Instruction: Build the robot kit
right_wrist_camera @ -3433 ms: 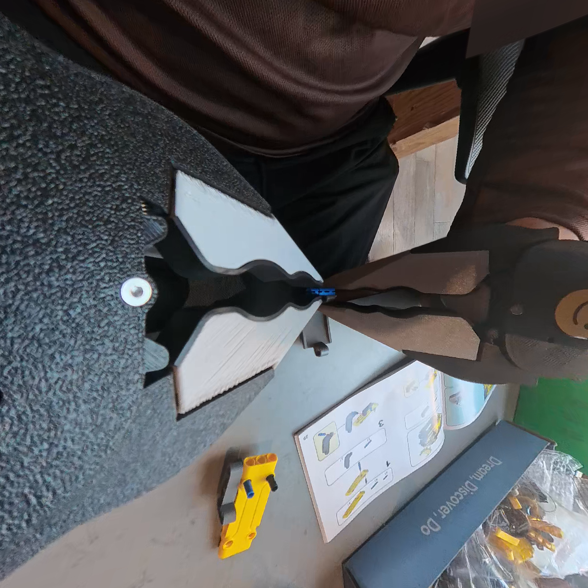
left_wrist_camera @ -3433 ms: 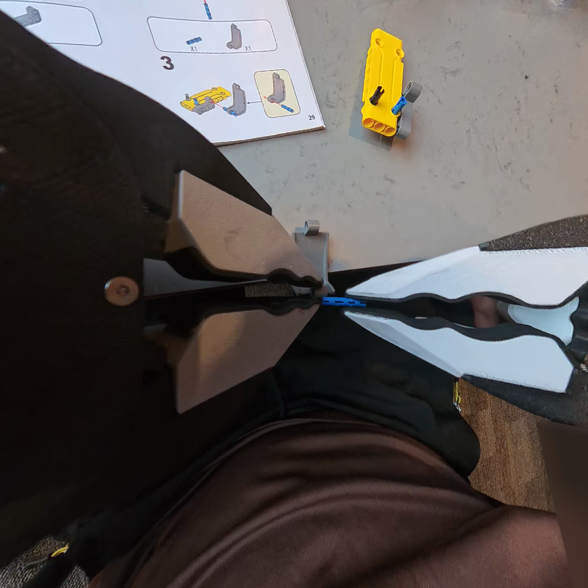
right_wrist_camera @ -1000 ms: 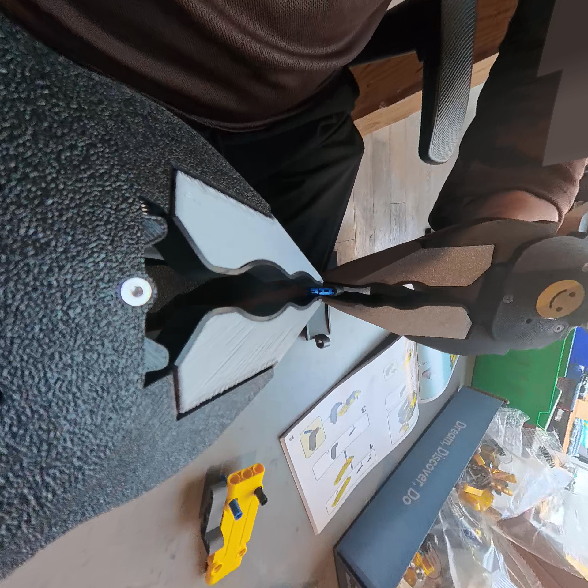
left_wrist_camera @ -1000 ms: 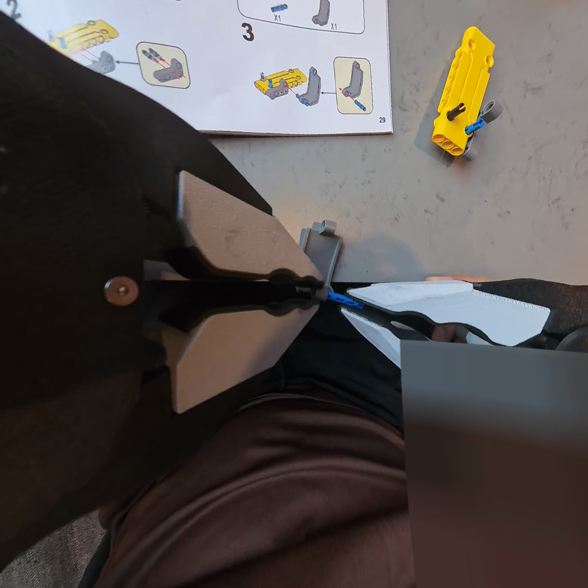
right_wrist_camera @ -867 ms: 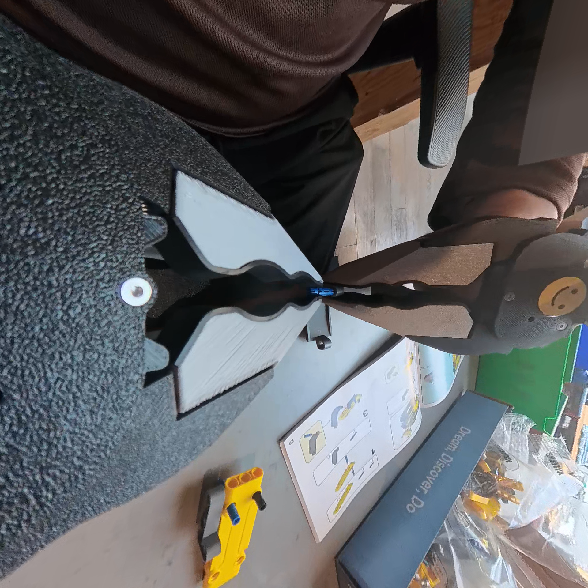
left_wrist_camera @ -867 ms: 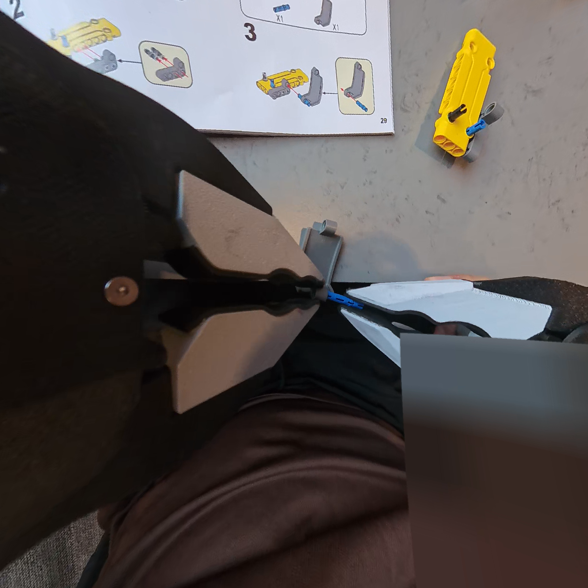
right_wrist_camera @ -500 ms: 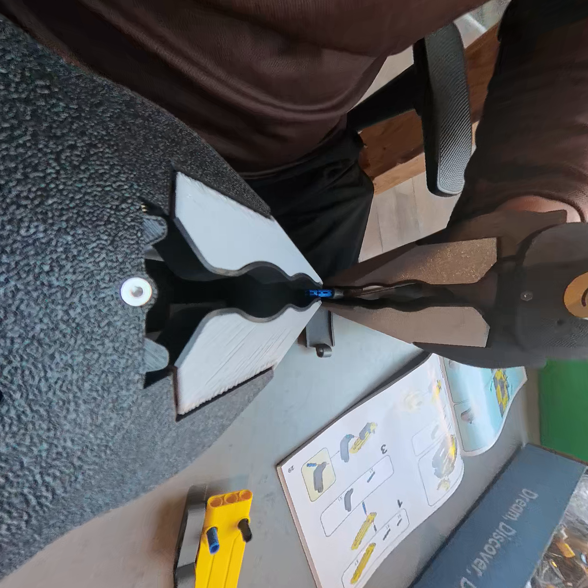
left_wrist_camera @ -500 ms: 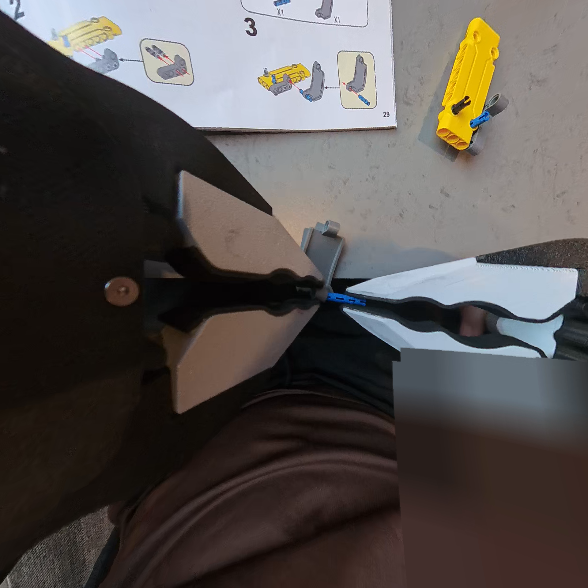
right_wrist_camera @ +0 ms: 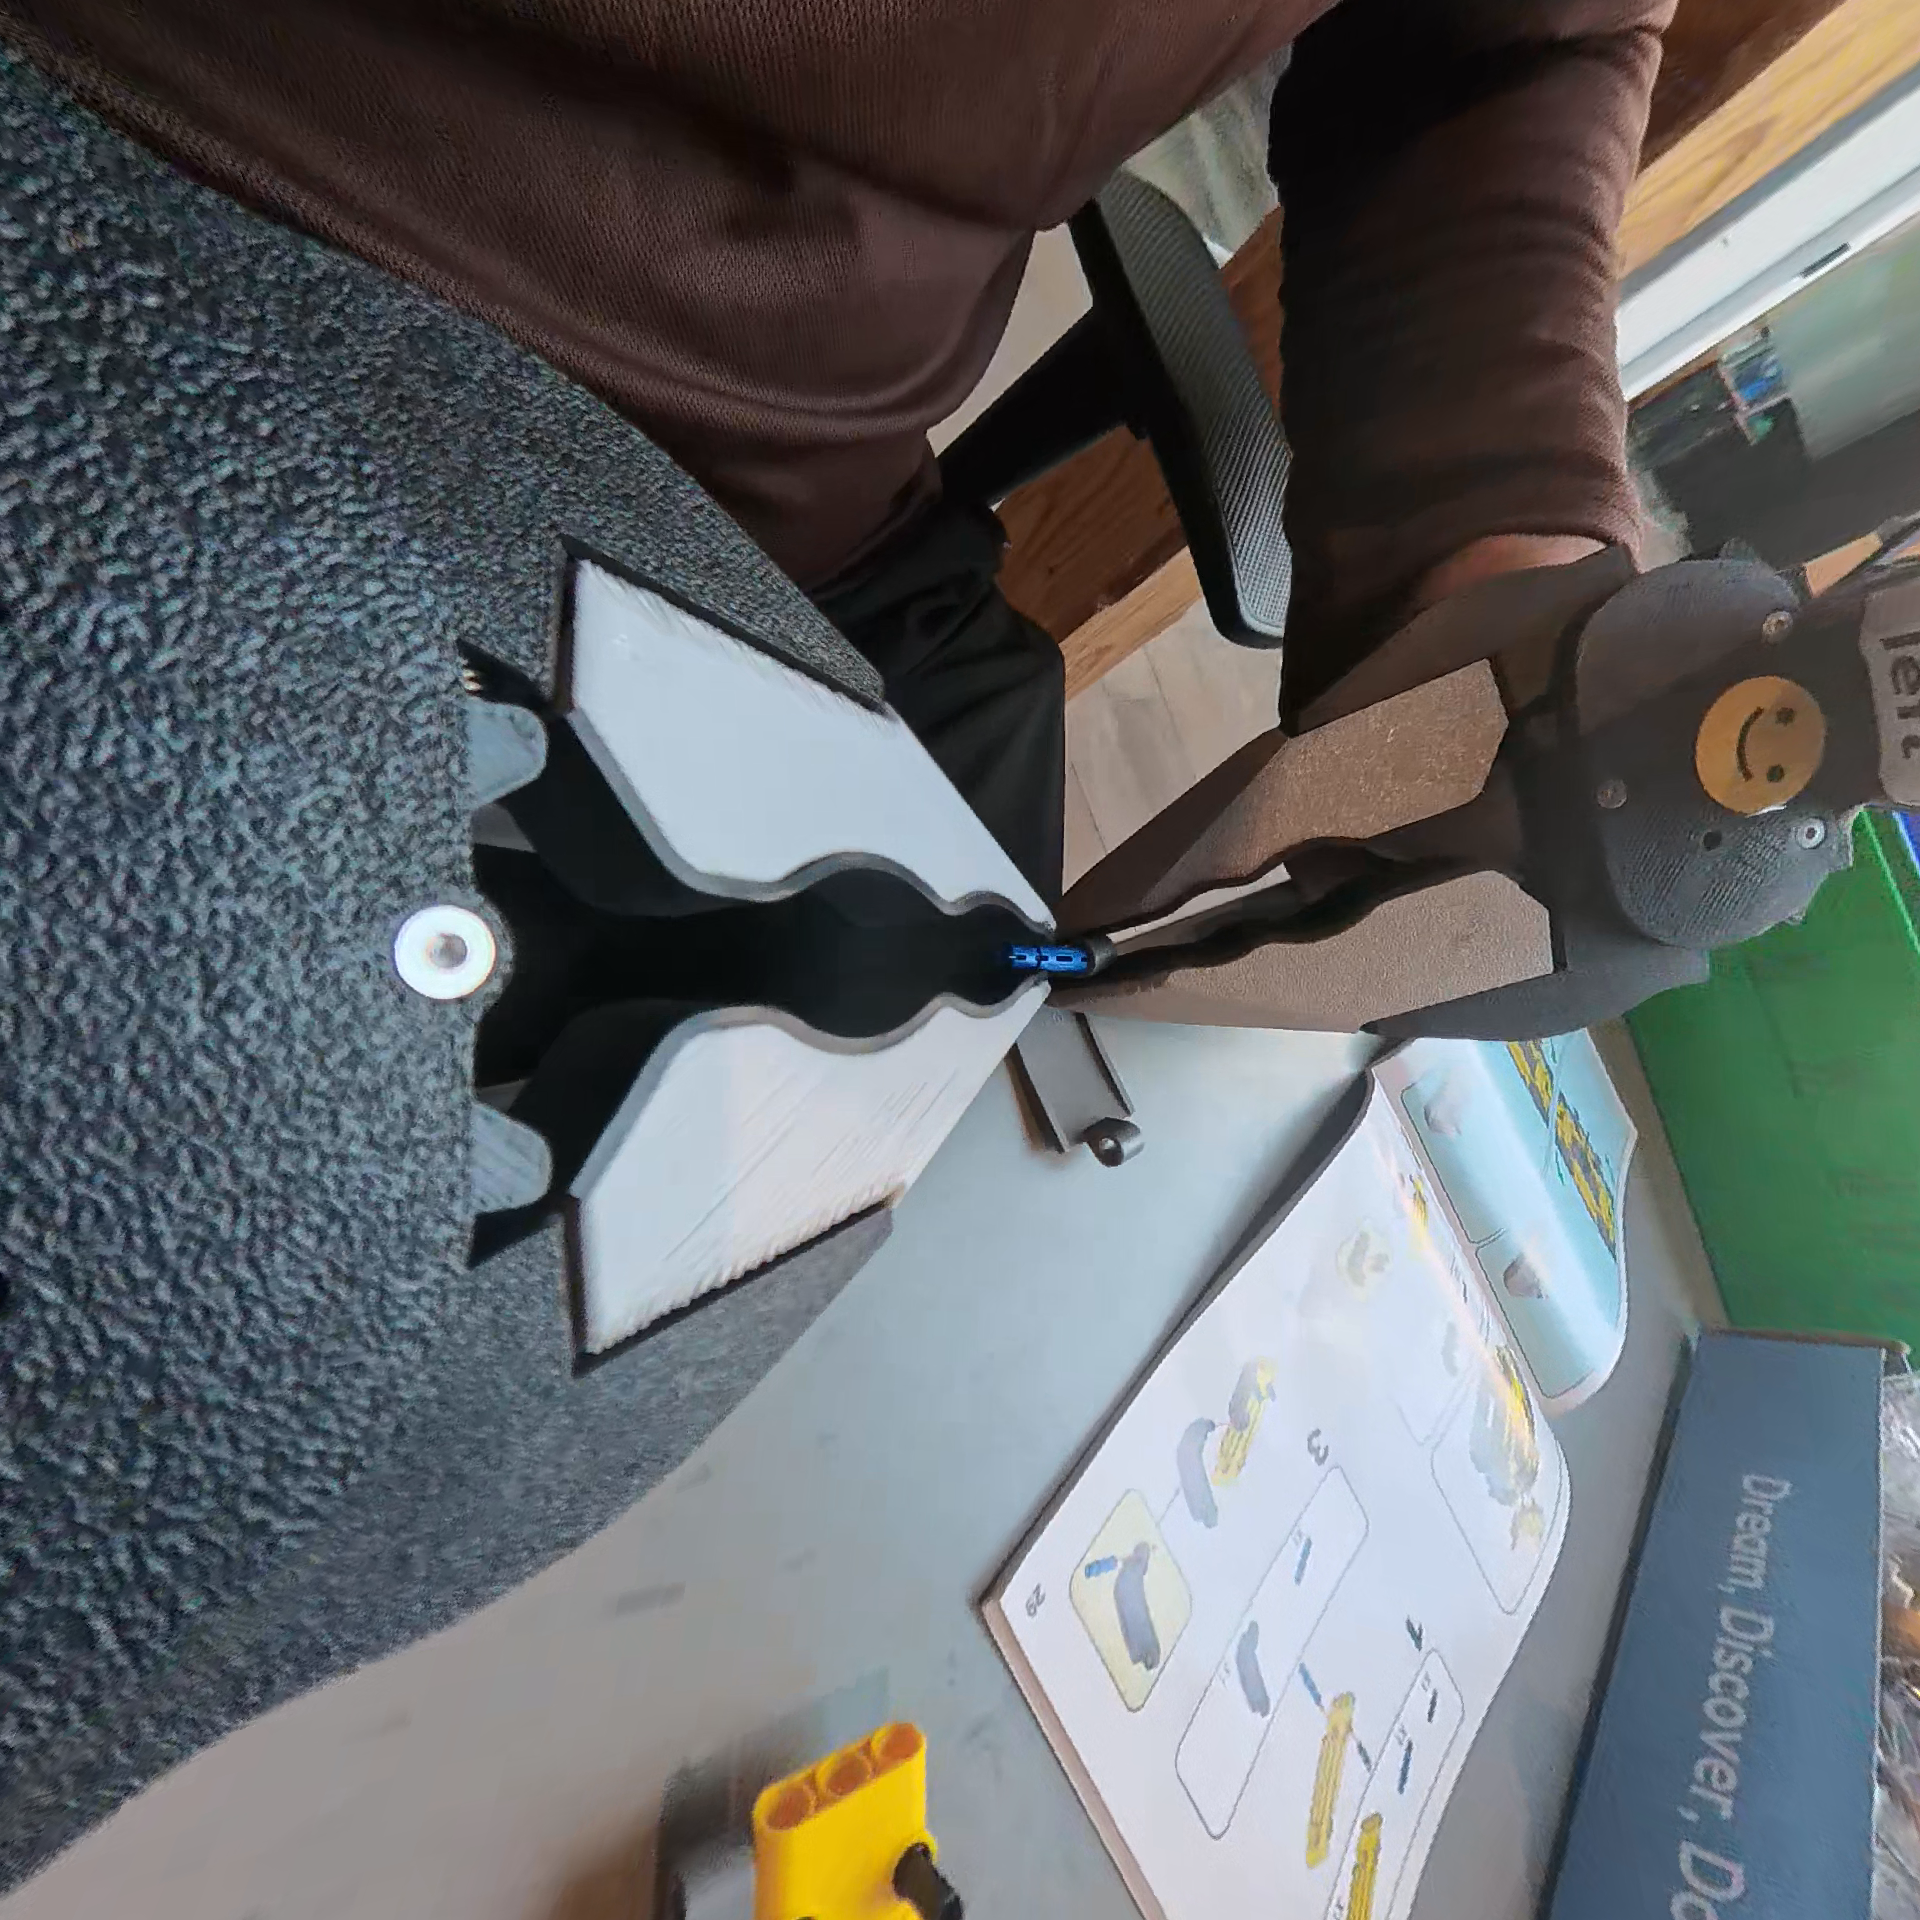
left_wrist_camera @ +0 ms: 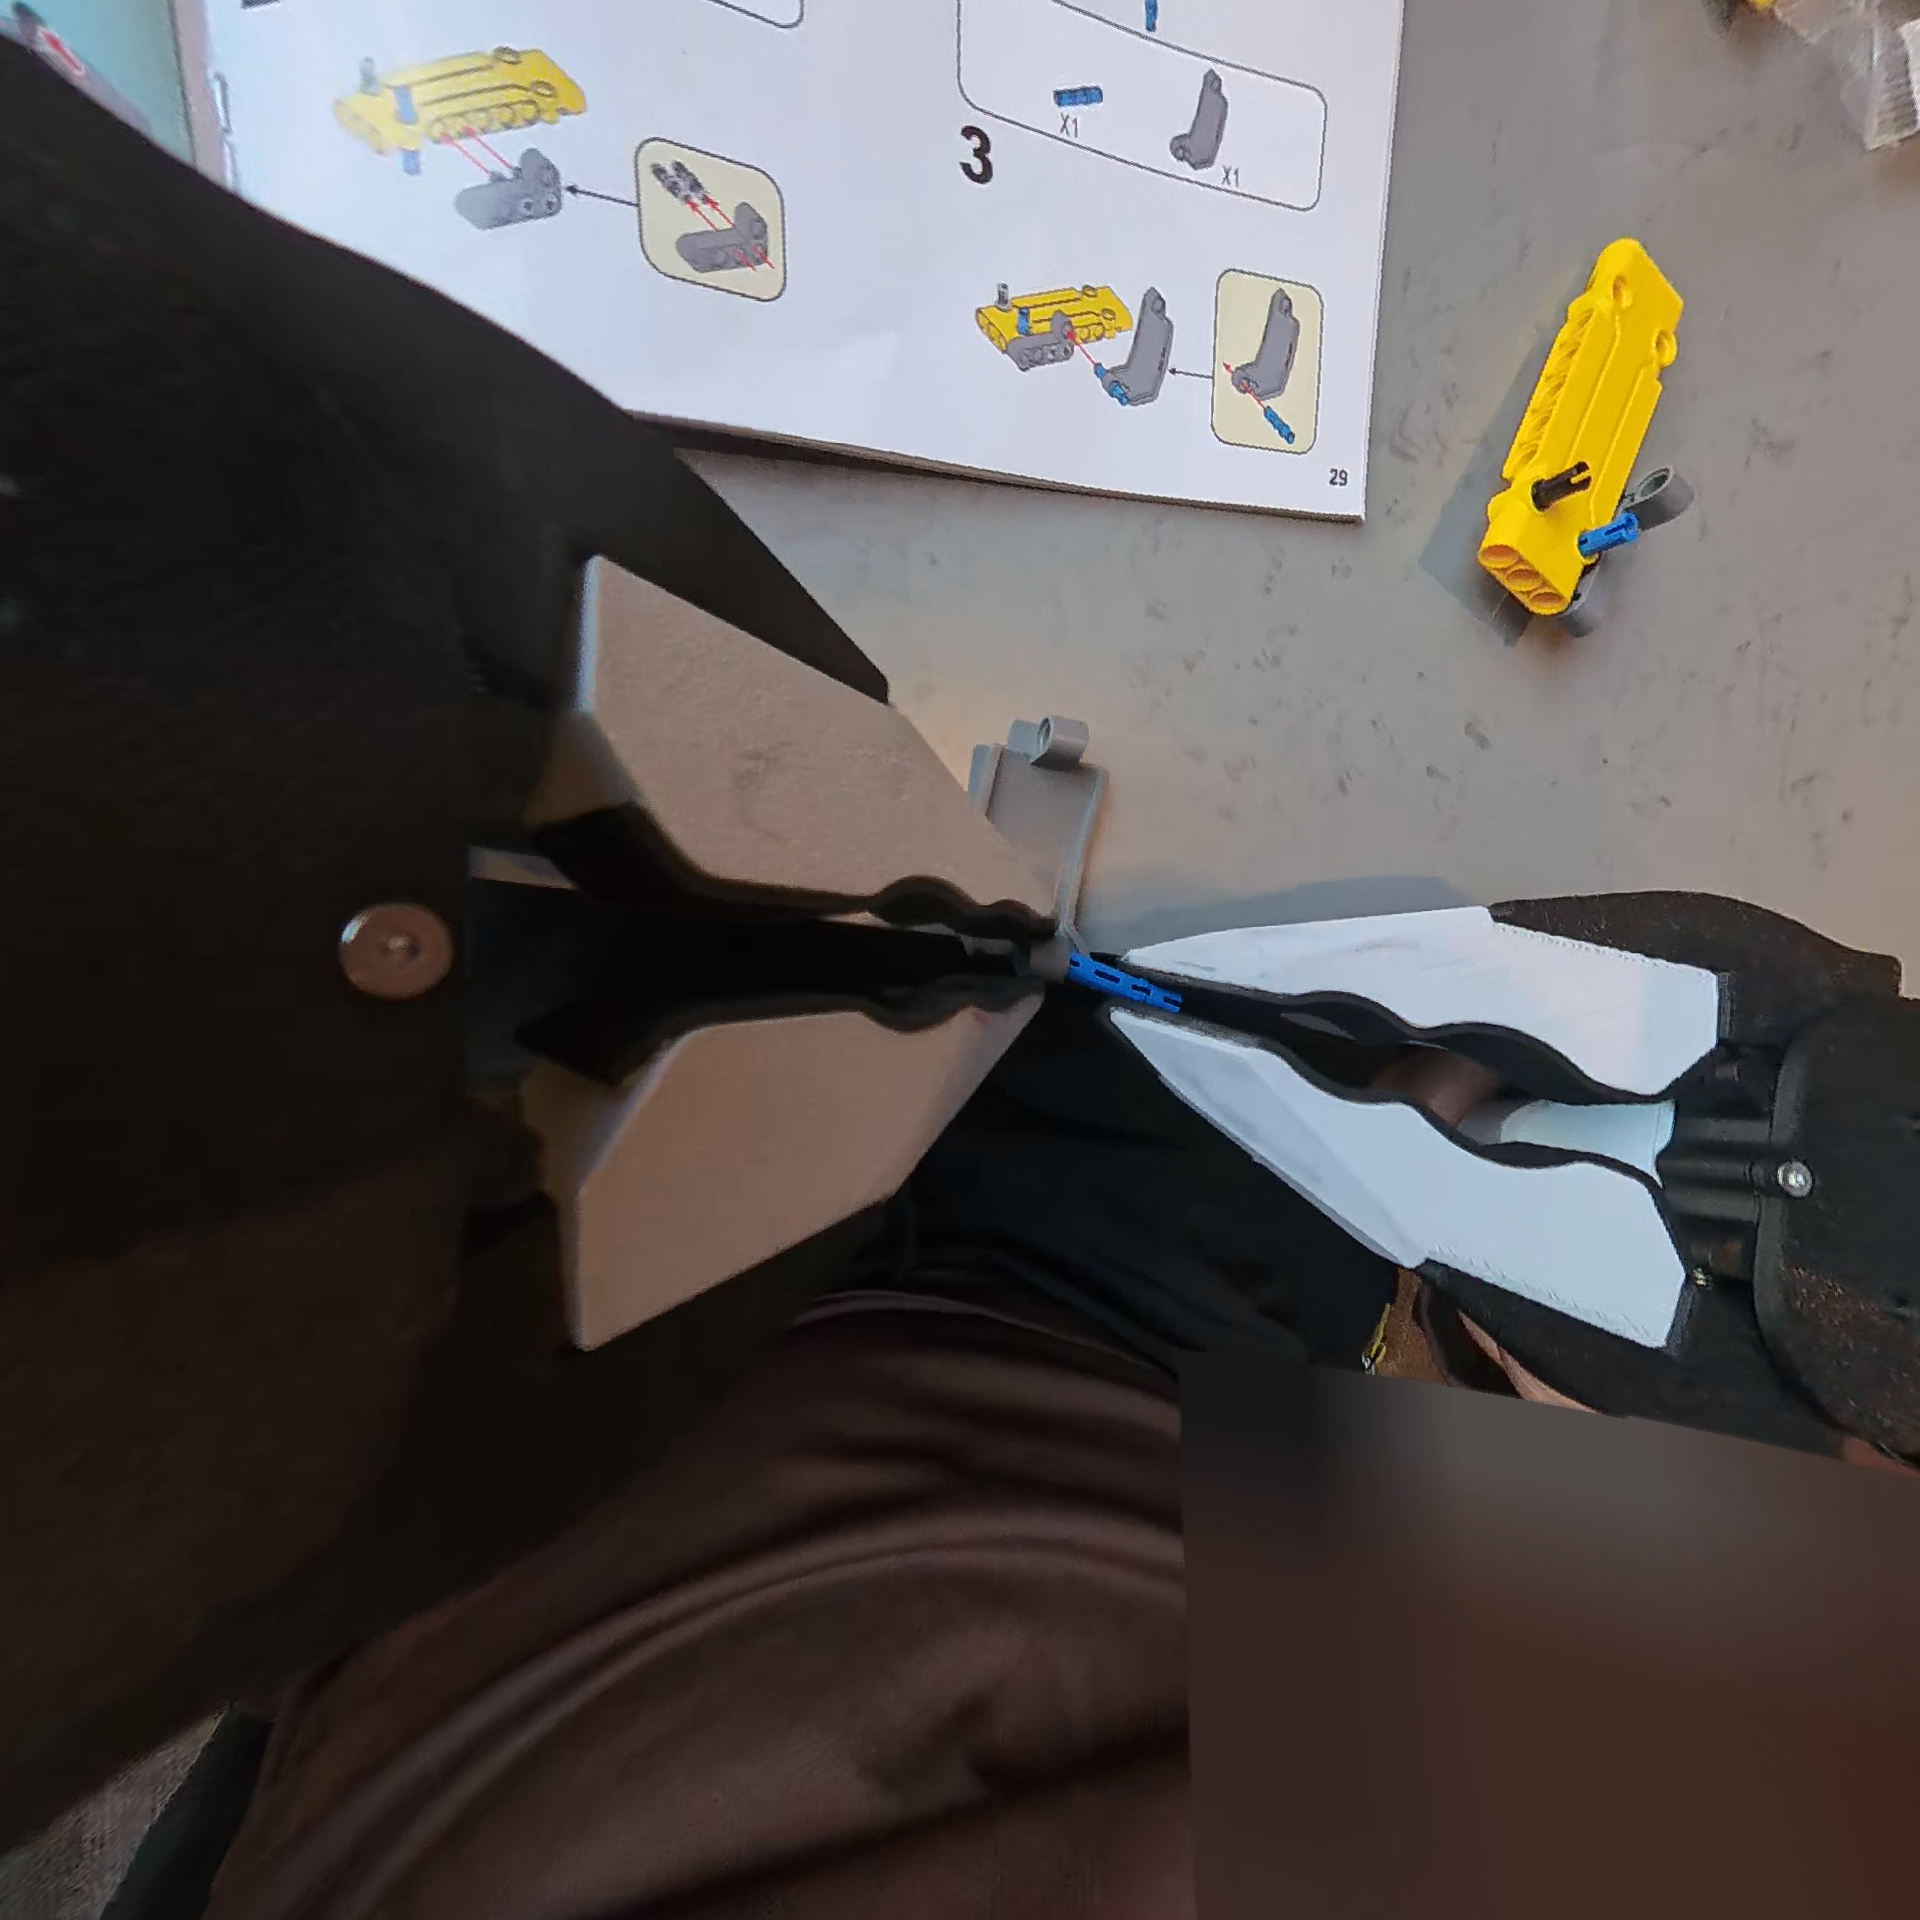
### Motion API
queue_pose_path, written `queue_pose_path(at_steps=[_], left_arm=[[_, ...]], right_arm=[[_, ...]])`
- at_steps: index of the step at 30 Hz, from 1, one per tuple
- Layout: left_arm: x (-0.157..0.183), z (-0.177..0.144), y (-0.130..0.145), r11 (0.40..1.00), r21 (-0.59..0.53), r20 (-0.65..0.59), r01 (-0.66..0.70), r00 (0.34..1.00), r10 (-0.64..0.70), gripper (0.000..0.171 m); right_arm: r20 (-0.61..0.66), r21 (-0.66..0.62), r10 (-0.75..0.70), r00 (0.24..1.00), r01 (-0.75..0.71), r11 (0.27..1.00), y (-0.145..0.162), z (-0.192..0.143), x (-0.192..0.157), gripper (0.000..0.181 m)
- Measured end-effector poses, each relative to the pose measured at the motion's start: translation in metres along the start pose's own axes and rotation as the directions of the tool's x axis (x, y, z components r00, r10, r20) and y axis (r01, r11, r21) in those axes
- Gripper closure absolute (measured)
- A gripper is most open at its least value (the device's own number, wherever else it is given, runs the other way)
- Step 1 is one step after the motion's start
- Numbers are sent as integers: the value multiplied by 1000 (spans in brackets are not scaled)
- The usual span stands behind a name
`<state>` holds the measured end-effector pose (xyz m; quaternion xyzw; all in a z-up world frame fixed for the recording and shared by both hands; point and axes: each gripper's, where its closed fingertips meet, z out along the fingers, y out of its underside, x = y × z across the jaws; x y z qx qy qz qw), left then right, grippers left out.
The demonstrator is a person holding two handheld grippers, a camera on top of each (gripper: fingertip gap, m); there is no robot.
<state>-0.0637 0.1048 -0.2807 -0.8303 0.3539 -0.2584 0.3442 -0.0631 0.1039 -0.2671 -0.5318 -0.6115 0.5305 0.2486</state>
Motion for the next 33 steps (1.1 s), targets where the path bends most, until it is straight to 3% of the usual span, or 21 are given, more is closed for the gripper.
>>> queue_pose_path(at_steps=[8, 33], left_arm=[[7, 0, 3, 999, -21, -57, -41, 998, 39, 167], [4, -1, 2, 1000, -16, -59, -20, 998, 19, 167]], right_arm=[[-41, -91, -209, 977, 205, 975, 3, 6, -5, 176], [-24, -168, -278, 960, 270, 948, 5, 1, 0, 178]])
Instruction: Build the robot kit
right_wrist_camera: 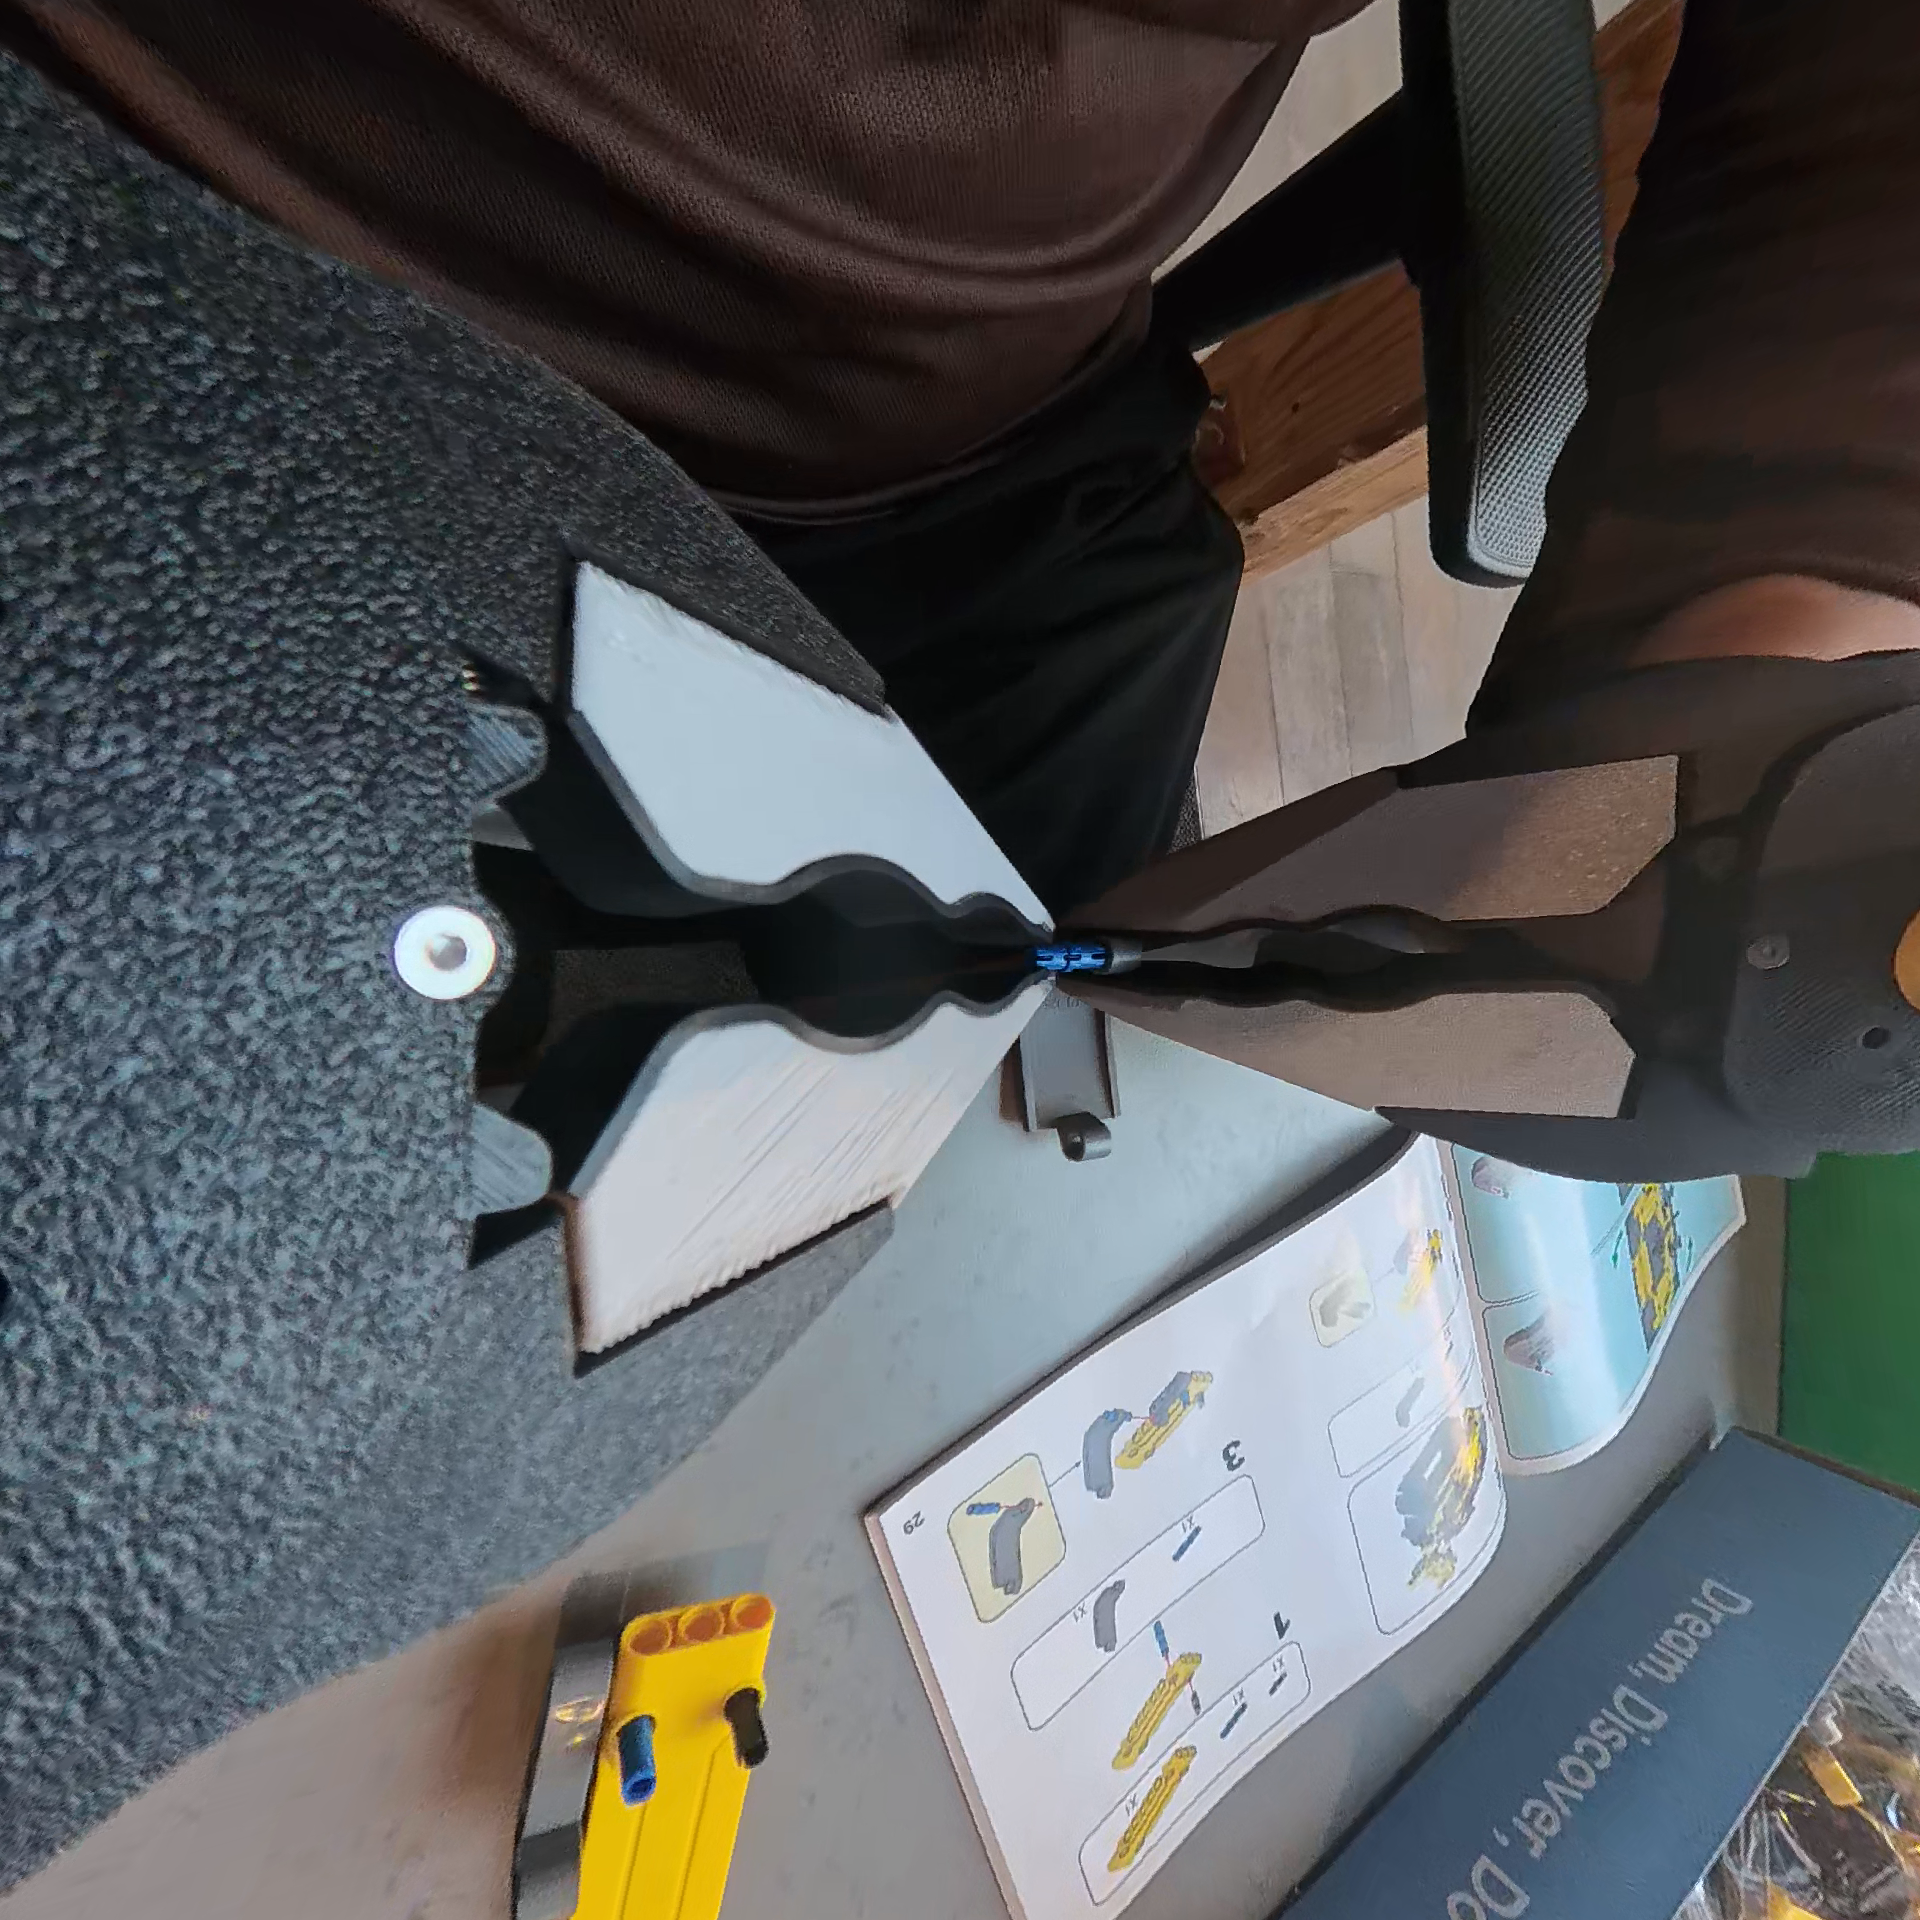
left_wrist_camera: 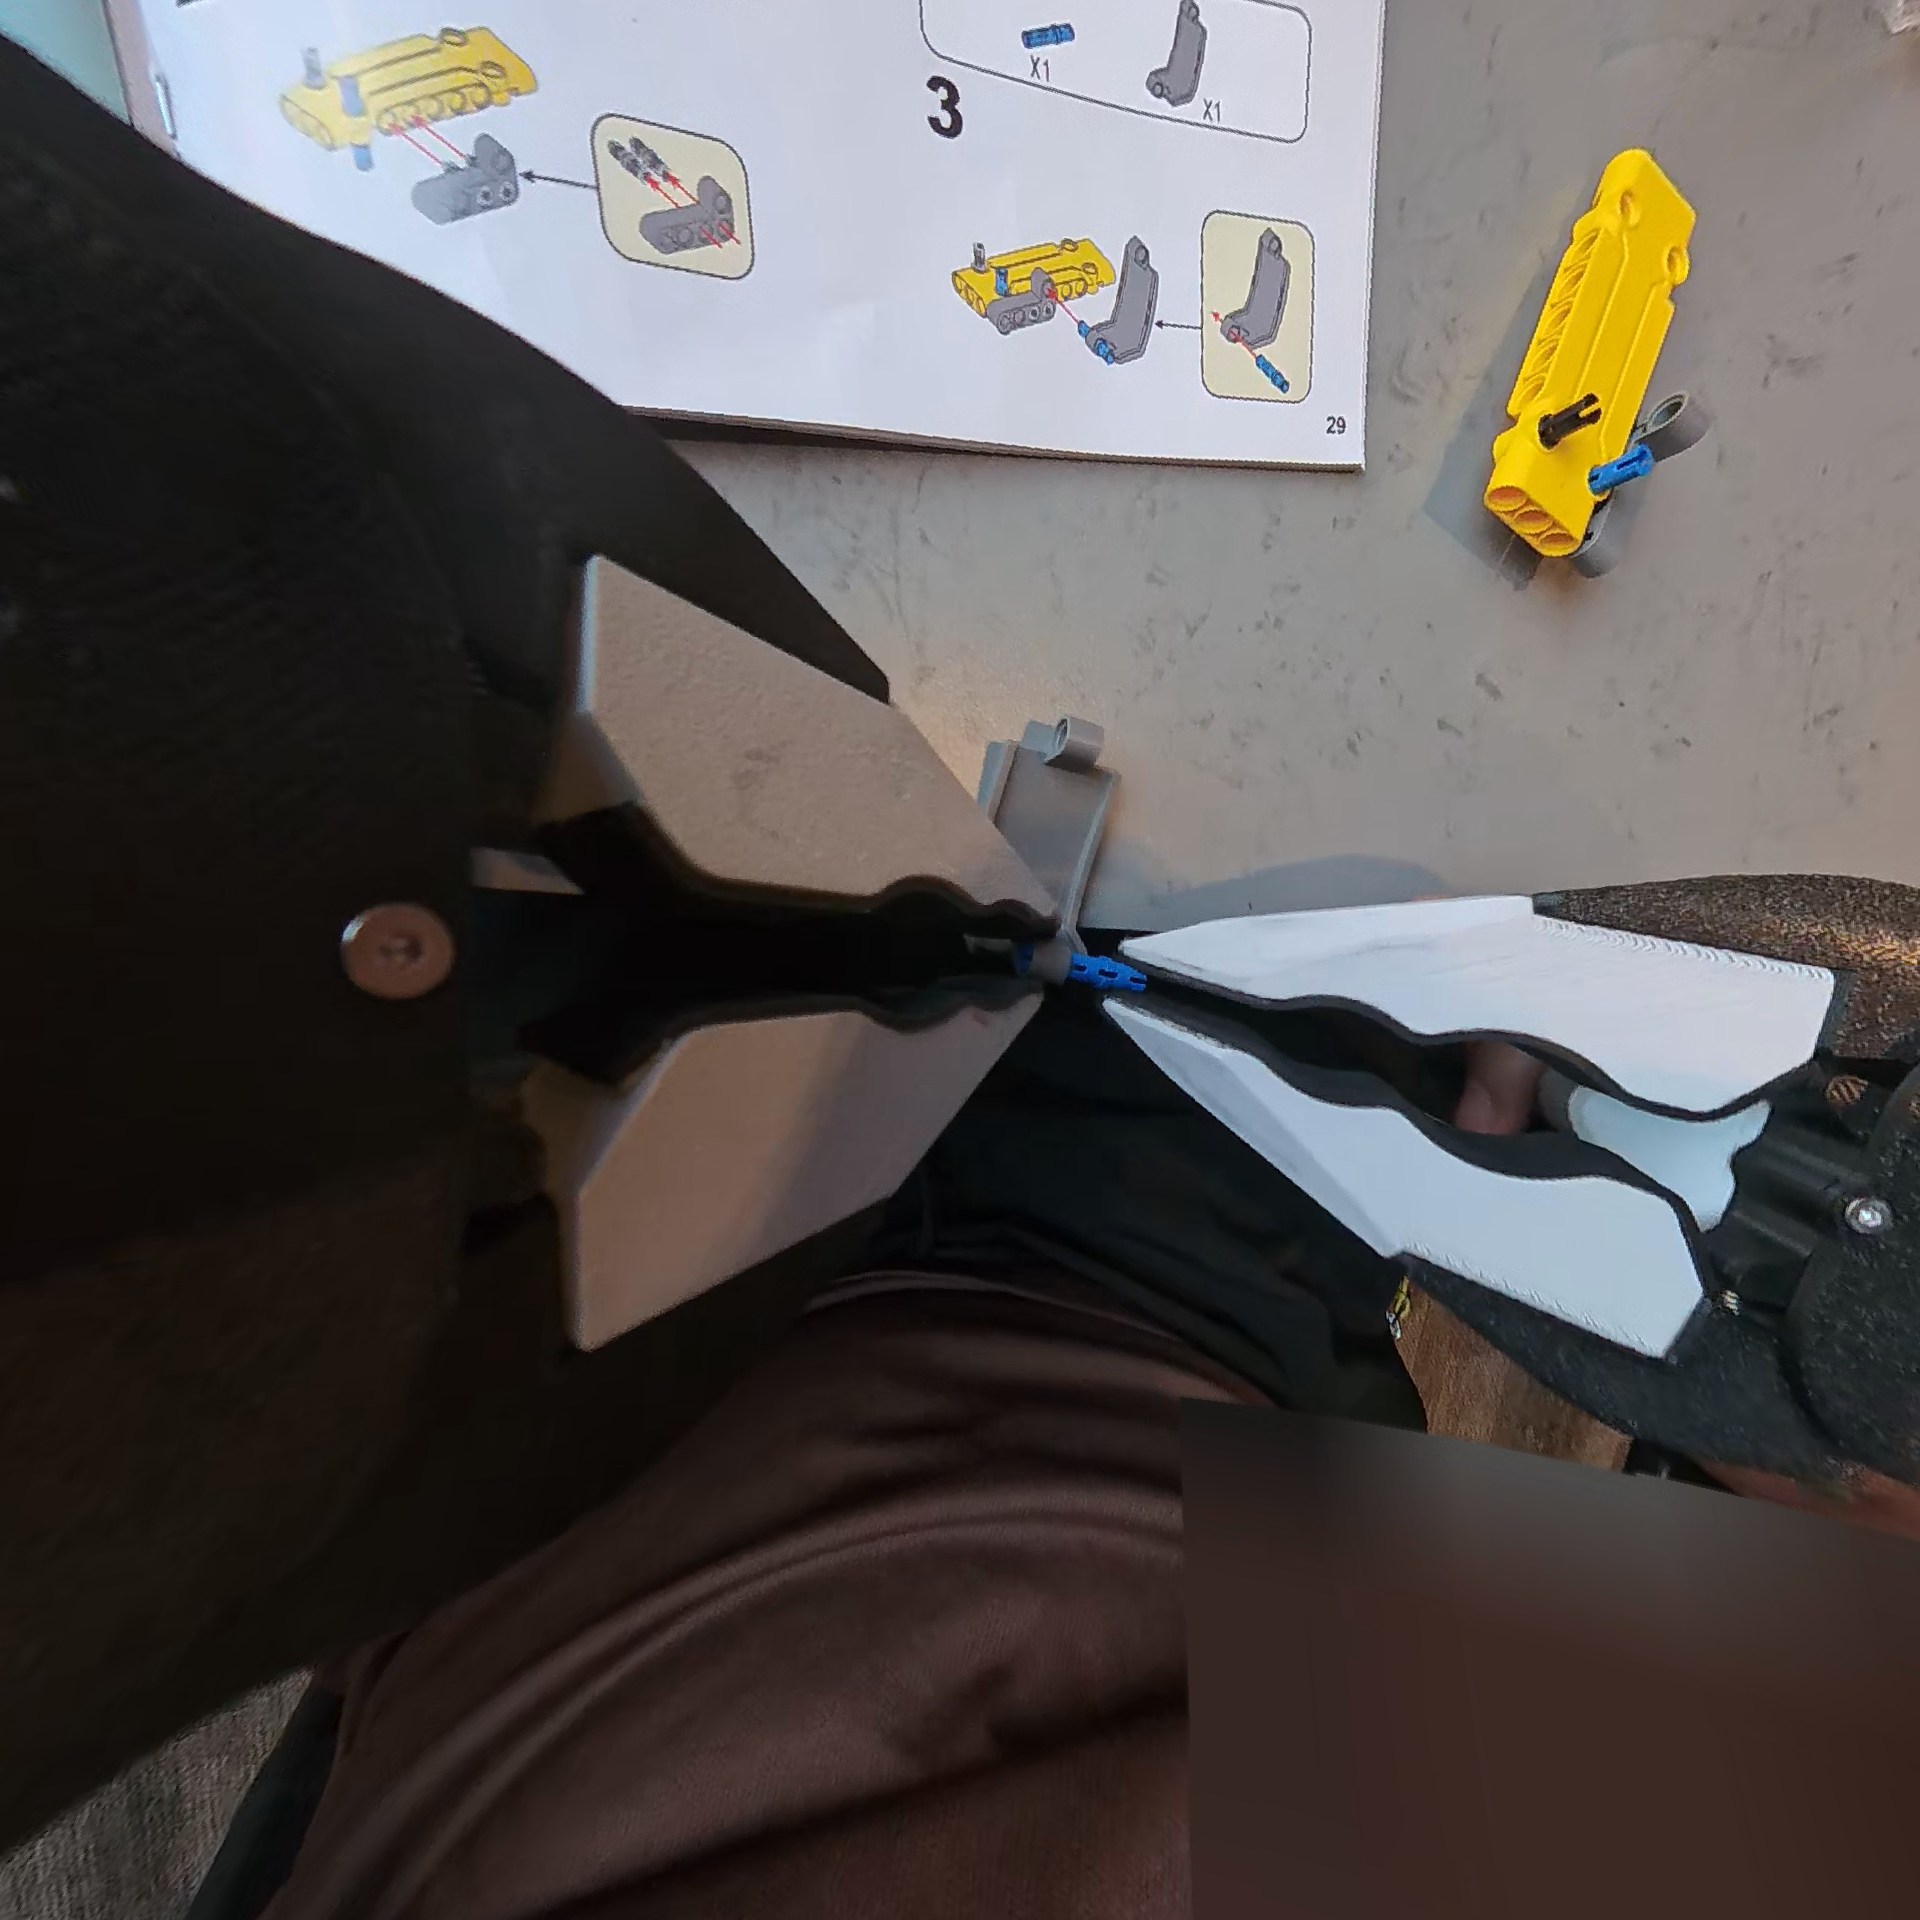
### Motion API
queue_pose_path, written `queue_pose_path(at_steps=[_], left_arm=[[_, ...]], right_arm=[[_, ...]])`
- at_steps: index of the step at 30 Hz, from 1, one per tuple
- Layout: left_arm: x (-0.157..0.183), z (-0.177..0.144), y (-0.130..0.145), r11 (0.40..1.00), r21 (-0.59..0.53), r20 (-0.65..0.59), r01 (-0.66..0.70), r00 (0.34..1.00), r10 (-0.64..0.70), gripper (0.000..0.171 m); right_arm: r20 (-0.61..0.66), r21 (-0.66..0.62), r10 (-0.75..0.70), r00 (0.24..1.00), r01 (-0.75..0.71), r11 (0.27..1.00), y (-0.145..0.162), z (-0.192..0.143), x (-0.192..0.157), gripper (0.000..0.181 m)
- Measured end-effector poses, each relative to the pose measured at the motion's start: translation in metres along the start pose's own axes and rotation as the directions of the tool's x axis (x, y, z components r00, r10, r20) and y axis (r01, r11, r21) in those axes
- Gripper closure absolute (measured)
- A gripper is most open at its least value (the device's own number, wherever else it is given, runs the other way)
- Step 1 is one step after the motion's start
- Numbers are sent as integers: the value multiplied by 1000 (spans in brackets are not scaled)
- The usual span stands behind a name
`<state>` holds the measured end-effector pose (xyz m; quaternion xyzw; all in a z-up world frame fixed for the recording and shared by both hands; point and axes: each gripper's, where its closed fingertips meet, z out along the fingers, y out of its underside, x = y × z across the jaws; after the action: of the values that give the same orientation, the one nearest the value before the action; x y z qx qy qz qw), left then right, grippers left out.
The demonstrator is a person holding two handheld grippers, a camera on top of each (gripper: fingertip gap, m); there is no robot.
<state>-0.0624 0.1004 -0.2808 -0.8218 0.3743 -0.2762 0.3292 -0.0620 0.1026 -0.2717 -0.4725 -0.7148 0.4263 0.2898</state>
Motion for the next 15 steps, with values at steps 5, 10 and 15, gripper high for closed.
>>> queue_pose_path(at_steps=[5, 10, 15], left_arm=[[1, 1, -1, 1000, 2, -2, -5, 1000, 5, 167], [2, 3, -2, 1000, -4, -5, -15, 1000, 15, 167], [2, 4, -2, 999, -5, 14, -40, 999, 40, 167]], right_arm=[[-1, -19, -4, 1000, 4, 1000, -1, 1, 1, 178], [21, -23, 16, 1000, -15, 1000, -2, 3, 0, 178], [95, -35, 139, 986, -136, 990, -1, 3, -1, 178]])
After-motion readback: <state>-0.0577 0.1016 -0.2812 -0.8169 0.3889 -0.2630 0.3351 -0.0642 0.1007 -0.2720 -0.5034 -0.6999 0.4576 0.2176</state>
